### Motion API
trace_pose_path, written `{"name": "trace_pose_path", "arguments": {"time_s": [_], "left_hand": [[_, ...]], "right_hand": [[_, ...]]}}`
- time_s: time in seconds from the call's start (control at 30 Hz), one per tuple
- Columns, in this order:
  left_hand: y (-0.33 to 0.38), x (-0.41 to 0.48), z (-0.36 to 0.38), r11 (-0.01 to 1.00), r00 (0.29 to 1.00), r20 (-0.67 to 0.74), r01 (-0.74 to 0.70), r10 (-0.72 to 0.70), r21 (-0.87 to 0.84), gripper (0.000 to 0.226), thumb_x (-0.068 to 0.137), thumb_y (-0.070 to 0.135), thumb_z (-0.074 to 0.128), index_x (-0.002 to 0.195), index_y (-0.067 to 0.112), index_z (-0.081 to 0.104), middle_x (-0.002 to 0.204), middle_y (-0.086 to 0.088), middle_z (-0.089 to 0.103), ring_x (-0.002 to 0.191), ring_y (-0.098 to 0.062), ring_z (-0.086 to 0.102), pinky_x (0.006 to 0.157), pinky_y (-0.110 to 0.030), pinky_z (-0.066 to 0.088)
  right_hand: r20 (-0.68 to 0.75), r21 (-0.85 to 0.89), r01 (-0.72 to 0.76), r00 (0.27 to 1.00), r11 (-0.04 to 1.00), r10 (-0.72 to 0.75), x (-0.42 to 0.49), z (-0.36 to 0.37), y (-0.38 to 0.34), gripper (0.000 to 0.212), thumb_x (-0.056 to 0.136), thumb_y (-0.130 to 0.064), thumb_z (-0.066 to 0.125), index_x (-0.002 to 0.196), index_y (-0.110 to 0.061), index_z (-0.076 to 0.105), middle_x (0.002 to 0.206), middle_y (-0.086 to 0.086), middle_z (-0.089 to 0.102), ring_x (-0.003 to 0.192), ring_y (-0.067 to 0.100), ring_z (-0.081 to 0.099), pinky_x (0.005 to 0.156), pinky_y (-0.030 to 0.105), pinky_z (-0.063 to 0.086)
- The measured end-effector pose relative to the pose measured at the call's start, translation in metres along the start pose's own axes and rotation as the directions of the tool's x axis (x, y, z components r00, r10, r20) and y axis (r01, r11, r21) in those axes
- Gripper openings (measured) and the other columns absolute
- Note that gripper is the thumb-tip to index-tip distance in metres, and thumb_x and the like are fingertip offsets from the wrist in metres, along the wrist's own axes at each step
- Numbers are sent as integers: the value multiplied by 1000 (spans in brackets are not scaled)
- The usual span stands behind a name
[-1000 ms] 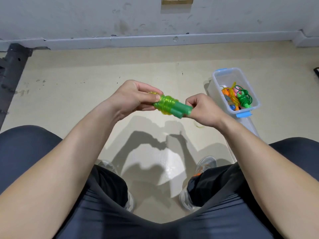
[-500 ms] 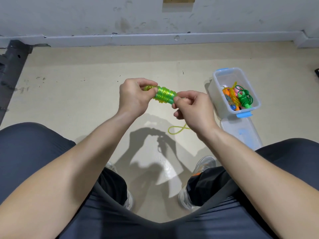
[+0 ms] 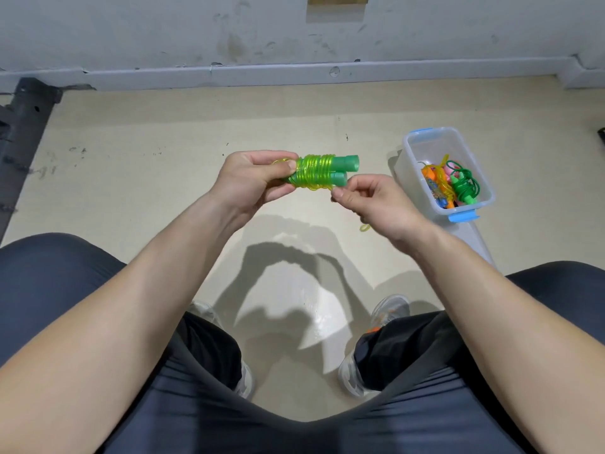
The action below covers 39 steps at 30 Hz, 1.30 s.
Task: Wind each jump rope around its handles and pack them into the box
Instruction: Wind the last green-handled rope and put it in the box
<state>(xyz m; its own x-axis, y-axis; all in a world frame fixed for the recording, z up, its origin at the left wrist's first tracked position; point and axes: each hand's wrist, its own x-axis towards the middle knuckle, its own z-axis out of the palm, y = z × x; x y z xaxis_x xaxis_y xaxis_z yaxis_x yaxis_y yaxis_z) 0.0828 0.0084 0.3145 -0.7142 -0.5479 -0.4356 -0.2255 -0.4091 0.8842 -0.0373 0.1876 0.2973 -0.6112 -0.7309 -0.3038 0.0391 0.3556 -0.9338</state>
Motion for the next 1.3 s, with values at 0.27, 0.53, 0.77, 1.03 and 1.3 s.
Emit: {"name": "trace_pose_path", "arguments": {"time_s": [0.27,0.53,0.77,1.03,1.3], "left_hand": [[4,0,-4,995,996,84,-9,1,97,10,90,-3,68,95,4,74,83,-9,73,74,-17,72,69,-21,60],[0,-1,-3,987,996,87,-1,-13,161,11,90,-3,69,93,5,75,86,-11,71,73,-16,72,68,-20,59],[-3,-3,8,967,993,-41,-100,112,234,10,88,3,74,88,13,76,81,-11,71,70,-17,70,71,-23,60],[-13,-1,11,928,948,-138,-237,286,288,10,86,8,76,86,18,78,80,-8,75,74,-21,73,76,-34,62],[-29,-7,24,874,925,-130,-283,358,396,13,84,11,76,85,25,76,72,6,73,71,-18,72,80,-42,62]], "right_hand": [[118,-147,-28,992,989,45,4,-24,-5,34,76,-33,83,84,-2,71,77,11,55,65,14,40,60,29,31],[47,-240,2,999,971,9,4,-26,-6,25,91,-15,72,68,-16,62,65,-1,42,62,15,34,56,29,27],[2,246,-230,972,942,237,0,-12,-7,20,91,2,51,80,-13,60,65,0,43,48,11,35,56,26,37],[-72,467,-220,956,856,285,-9,0,-12,9,91,-17,70,85,-13,66,66,-3,48,49,10,34,53,25,34],[-353,276,-201,888,940,294,1,5,2,21,89,-32,77,80,-17,65,63,-6,43,55,13,33,59,30,33]]}}
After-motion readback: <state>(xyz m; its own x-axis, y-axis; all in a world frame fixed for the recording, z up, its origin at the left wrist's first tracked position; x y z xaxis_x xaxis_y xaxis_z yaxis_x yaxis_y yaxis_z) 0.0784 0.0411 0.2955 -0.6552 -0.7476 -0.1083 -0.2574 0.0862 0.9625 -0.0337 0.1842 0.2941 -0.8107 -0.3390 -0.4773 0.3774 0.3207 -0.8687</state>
